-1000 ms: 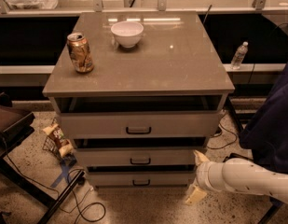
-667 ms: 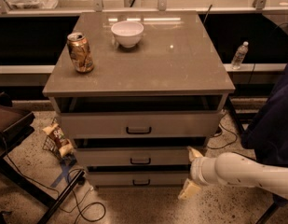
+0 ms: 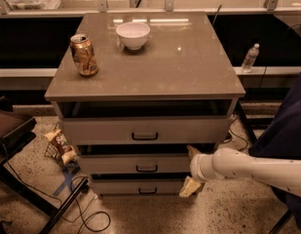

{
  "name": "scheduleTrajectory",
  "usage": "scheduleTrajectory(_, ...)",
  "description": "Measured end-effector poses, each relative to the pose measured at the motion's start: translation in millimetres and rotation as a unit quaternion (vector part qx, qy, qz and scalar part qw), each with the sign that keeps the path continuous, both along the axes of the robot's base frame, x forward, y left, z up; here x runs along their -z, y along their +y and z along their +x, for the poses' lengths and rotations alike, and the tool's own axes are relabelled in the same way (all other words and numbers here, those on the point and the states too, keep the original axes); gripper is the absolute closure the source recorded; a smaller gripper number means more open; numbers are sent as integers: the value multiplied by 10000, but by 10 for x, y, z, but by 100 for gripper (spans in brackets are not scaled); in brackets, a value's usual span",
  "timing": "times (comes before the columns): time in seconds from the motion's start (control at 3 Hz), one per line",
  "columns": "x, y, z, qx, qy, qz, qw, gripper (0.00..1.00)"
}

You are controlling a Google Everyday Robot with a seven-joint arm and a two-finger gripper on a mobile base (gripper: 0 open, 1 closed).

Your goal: Open middle drawer

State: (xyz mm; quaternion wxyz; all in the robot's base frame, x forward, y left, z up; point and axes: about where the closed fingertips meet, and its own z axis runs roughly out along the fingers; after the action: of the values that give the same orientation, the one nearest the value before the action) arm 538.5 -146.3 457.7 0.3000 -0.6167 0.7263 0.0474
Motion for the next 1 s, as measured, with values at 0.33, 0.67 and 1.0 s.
scheduleTrajectory(0.33,132,127,232,-106,-23,17,9999,0)
scheduleTrajectory(0.67,319,261,431,-249,16,56,9997,26)
scheduleTrajectory(1.0,449,231,444,-201,110,81,9997,49)
